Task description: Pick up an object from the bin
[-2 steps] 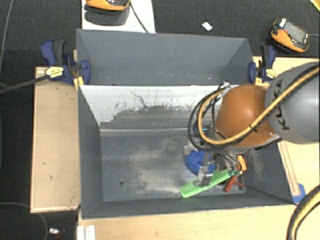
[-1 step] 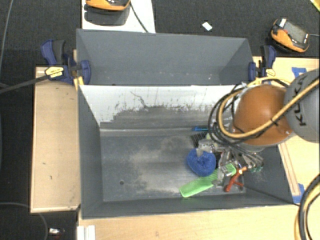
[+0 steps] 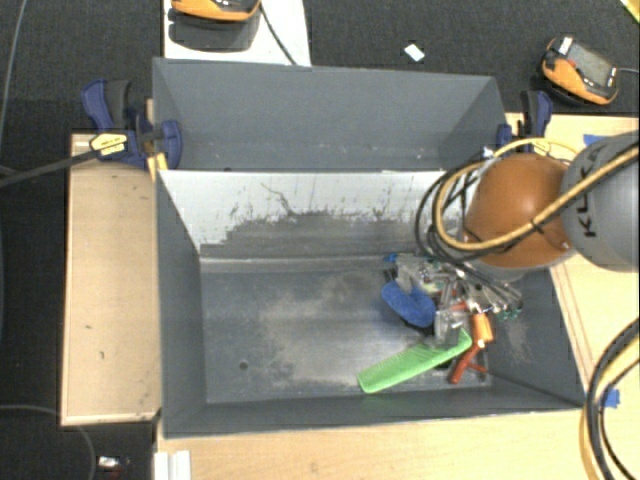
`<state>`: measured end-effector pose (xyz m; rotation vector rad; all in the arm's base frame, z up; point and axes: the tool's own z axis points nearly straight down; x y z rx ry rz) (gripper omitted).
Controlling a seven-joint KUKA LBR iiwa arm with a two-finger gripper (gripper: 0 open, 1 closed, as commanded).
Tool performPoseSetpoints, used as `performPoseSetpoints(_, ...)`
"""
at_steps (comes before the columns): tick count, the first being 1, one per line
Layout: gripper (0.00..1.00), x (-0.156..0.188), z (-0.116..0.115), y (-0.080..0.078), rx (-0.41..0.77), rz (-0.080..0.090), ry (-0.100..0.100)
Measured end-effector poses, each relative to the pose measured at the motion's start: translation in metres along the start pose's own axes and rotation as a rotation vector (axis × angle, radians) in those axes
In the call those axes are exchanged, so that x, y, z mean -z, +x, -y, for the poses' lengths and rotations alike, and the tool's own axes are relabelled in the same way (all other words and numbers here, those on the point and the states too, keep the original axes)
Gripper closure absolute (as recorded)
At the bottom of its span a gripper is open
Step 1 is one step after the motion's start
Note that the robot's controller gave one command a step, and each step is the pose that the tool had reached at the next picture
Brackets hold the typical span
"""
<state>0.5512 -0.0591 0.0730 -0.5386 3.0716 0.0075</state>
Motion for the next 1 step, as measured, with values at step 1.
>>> performPoseSetpoints(1,1.00,0.0037,0.0321,0.0728,-0.086,0.003,0.010)
